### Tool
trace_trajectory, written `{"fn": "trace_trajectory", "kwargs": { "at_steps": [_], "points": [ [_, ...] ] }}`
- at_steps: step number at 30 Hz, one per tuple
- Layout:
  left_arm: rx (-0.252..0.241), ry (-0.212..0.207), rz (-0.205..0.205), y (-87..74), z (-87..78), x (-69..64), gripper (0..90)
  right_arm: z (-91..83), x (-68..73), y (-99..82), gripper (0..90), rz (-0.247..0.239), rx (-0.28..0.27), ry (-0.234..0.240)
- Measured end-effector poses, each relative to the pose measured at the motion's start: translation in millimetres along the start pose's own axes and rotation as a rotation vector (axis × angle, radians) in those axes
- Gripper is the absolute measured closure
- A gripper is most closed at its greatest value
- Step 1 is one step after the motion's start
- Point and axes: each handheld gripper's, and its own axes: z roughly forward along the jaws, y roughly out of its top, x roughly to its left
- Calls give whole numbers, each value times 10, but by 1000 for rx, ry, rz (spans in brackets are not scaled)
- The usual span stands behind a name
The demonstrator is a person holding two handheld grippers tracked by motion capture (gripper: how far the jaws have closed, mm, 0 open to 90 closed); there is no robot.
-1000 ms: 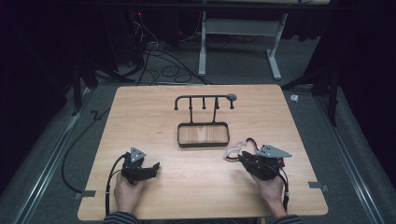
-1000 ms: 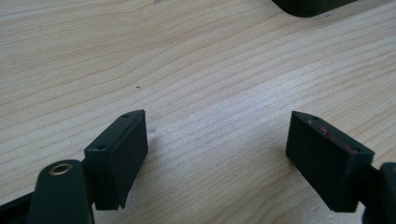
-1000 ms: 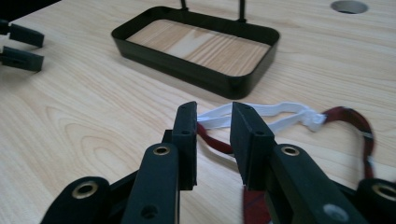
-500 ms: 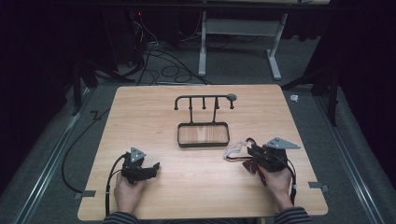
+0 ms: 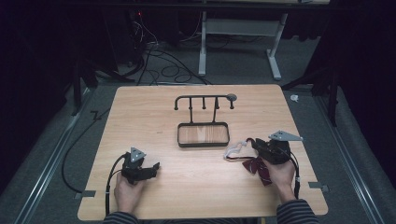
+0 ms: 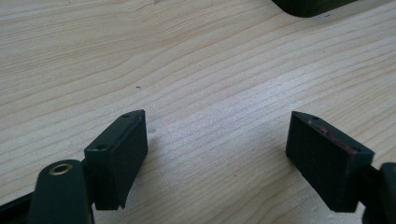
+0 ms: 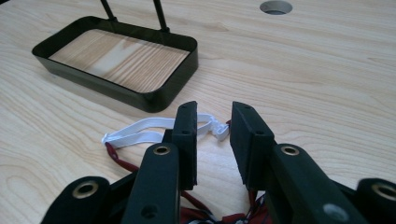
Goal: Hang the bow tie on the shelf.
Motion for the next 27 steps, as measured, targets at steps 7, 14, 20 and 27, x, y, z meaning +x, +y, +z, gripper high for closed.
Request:
{"fn": "trace_trajectory", "kwargs": {
  "at_steps": [7,14,20,27],
  "points": [
    [0,1,-1,1,1,0,213,126,-110,52,734,13,38,-16],
    [0,1,-1,1,1,0,213,263,-198,100,732,24,70,-32],
    [1,2,0,2,2,1,213,424,-264,164,732,43,107,-34],
    [1,2,-1,2,1,1,214,567,-300,168,734,41,145,-40]
  ]
}}
